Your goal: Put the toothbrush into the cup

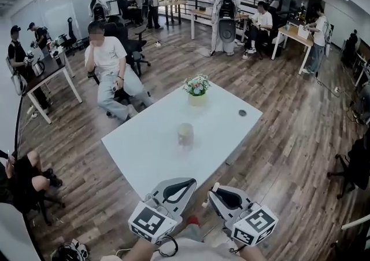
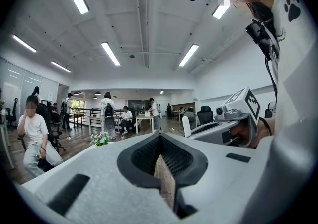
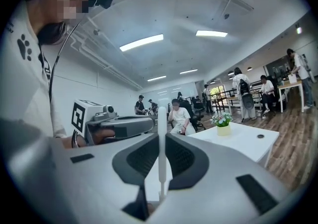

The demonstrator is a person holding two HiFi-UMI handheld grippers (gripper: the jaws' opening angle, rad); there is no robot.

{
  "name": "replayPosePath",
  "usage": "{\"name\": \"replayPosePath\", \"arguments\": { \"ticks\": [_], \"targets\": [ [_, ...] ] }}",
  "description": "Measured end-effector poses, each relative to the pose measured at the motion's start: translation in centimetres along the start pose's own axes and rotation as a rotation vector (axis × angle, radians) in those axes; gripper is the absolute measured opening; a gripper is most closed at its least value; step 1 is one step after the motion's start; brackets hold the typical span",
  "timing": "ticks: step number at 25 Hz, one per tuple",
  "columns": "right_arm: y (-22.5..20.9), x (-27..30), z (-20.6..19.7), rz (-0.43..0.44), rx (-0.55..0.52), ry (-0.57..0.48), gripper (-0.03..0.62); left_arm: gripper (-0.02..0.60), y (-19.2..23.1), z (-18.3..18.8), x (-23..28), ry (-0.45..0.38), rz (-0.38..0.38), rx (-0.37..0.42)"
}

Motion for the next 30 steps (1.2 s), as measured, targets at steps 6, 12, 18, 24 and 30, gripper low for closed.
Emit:
{"name": "replayPosePath", "arguments": {
  "ticks": [6,12,18,24,30],
  "targets": [
    [-3.0,5.0,1.8,0.046,-0.05,0.015,0.049,0.006,5.1,0.8,1.4,-0.033,0.043,-0.053],
    [-5.1,6.7,1.9,0.048,-0.047,0.015,0.049,0.006,6.9,0.7,2.2,-0.033,0.037,-0.028],
    [-6.3,9.4,1.3,0.082,-0.023,0.036,0.049,0.006,8.6,2.1,2.0,-0.037,0.089,-0.086],
    [-8.5,11.2,1.5,0.114,-0.016,0.03,0.049,0.006,10.5,1.5,2.2,0.0,0.154,-0.072],
    [-12.6,13.7,1.2,0.199,0.0,0.024,0.049,0.006,11.8,1.9,5.2,-0.014,0.23,-0.064]
  ]
}}
Point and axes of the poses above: the fingertips, and each gripper's own axes: x forward along the fingers, y to its left, z out of its top, the point moved 6 cm from there along -x, backward along the fingers, and after that the axes turned 13 degrees about -x, right-handed, at the moved point
